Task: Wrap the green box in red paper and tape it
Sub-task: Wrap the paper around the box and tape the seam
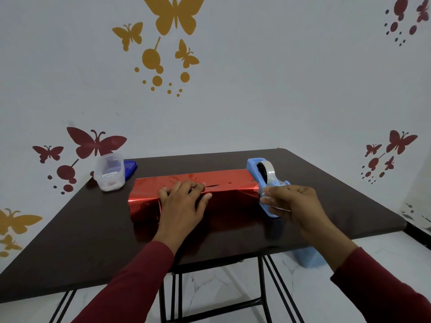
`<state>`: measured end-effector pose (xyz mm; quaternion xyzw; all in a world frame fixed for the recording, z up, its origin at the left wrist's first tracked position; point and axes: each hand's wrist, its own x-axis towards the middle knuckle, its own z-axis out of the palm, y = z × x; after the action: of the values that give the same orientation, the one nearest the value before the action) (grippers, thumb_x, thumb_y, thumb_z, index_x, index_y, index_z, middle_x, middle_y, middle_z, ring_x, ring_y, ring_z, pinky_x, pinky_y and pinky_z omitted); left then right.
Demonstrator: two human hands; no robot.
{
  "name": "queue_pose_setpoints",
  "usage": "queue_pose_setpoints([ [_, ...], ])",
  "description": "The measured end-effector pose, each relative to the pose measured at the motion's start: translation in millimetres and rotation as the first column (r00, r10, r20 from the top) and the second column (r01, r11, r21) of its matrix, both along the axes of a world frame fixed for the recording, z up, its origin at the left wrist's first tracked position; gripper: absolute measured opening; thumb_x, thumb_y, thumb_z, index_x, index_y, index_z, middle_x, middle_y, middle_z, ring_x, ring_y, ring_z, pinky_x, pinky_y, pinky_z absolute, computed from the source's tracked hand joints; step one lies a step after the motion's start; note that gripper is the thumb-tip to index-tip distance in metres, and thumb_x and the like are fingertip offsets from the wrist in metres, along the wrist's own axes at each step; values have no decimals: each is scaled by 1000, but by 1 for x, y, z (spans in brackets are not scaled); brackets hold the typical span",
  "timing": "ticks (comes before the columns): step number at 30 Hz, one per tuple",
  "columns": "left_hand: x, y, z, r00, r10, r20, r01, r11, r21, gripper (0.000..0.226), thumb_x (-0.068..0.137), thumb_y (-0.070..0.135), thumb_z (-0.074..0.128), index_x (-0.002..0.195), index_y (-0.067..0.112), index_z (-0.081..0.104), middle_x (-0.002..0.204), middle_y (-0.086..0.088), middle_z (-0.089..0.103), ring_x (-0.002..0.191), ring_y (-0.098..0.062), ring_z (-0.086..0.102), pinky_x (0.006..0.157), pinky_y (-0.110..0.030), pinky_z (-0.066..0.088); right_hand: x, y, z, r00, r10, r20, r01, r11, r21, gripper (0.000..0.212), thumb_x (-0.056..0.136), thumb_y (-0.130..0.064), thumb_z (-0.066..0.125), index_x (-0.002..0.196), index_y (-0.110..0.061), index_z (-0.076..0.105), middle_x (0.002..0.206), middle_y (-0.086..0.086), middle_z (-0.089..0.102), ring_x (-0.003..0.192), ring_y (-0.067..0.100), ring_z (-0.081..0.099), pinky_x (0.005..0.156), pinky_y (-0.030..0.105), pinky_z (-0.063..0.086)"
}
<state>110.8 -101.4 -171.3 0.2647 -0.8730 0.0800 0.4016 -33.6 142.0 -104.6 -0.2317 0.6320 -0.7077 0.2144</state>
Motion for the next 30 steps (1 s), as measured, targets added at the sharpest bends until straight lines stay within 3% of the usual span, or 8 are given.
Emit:
queue_pose_setpoints([
  [2,3,2,3,1000,-4,1,4,1000,29,51,99,60,43,133,31,66,116,10,68,110,-15,55,93,-45,31,1,-15,13,998,54,-11,-54,998,35,37,85,-9,81,99,22,66,95,25,77,89,26,79,75,32,60],
  [4,6,4,6,1000,-12,-3,12,998,56,57,99,62,44,144,29,56,120,9,69,111,-15,58,95,-44,30,2,-36,27,993,108,-49,-103,990,94,23,85,-8,81,84,10,68,94,25,77,87,24,80,74,31,59],
  [6,8,6,8,1000,-18,-20,20,996,88,68,97,64,49,154,27,43,125,7,66,110,-15,60,98,-43,31,4,-58,40,981,172,-89,-156,974,161,21,84,-8,82,76,-3,63,89,21,77,85,22,80,75,32,59],
  [11,9,7,8,995,-57,-86,71,982,175,92,87,71,54,159,24,21,151,2,40,110,-10,62,103,-46,34,-2,-107,64,927,352,-131,-278,877,392,10,83,-15,83,79,-11,75,91,8,79,88,19,79,77,31,57],
  [16,9,4,7,988,-80,-130,104,977,185,92,83,70,59,155,23,26,150,1,30,105,-10,64,102,-45,35,-7,-144,76,882,458,-106,-313,739,596,10,82,-12,80,92,-10,80,80,-1,76,83,14,78,69,23,49],
  [20,9,3,5,989,-74,-126,95,980,173,87,83,68,60,152,24,30,148,2,32,96,-11,65,100,-45,36,-10,-162,73,866,498,-46,-330,638,696,3,82,-13,80,80,-15,78,79,-4,73,73,9,76,62,20,43],
  [25,8,3,7,990,-63,-129,84,983,161,81,83,67,59,148,24,36,144,4,36,93,-8,64,95,-43,37,-15,-171,69,876,482,-32,-306,604,736,29,78,-11,80,50,-18,75,90,-2,75,67,6,74,61,20,42],
  [30,7,3,7,990,-65,-127,85,983,164,78,82,66,59,145,26,38,142,5,38,97,-10,63,95,-44,37,-16,-173,66,882,466,-66,-260,600,756,35,77,-10,80,44,-16,71,92,2,77,67,7,73,58,18,42],
])
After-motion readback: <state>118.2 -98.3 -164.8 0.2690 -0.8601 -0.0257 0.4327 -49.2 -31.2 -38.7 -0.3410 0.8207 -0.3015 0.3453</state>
